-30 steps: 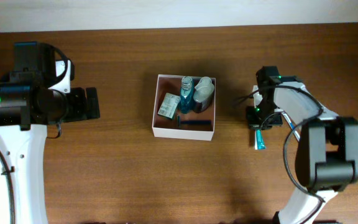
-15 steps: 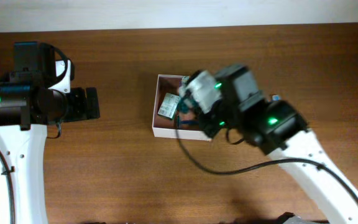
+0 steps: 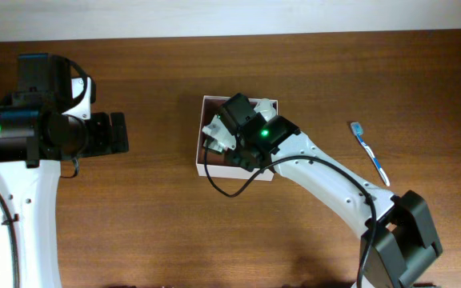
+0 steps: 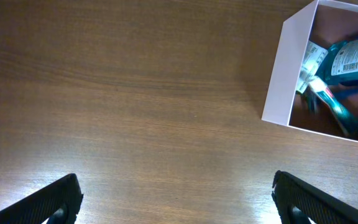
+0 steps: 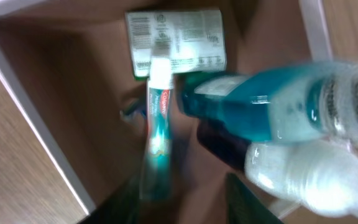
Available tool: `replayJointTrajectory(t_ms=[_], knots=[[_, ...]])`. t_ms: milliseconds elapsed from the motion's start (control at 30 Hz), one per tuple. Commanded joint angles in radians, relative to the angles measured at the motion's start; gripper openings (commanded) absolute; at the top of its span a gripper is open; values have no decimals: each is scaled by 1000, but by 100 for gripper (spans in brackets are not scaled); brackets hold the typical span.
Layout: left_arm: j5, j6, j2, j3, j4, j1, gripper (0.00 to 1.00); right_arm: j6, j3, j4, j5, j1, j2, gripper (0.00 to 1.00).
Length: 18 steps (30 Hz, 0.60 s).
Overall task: Pack container
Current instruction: 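Lower the toothpaste tube into the box and release, then grasp the blue-white toothbrush with the right gripper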
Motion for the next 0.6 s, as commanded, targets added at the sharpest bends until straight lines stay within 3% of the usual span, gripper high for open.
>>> replayJointTrajectory(t_ms=[0,267,567], knots=[[-6,8,-13,10,0,4,99,103,66,-52,52,11,-72,46],[-6,8,-13,10,0,4,99,510,151,-312,53,-58,-216,46],[-6,8,-13,10,0,4,100,640,102,-344,52,-412,-209,54]])
